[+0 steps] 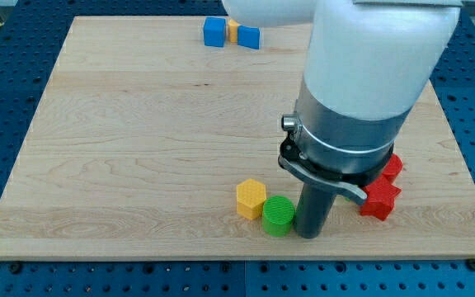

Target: Put the red star diagonally in between the green blocks

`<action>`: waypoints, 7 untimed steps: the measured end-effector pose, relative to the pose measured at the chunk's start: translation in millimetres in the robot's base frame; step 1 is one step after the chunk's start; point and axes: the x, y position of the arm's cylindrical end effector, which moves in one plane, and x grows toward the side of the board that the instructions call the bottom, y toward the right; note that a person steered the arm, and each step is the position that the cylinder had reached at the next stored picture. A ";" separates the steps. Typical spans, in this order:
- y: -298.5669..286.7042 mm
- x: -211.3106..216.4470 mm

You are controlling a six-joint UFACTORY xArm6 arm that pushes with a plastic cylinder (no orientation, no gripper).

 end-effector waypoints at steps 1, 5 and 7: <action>12.1 16.6; 166.2 -22.6; 146.9 -35.0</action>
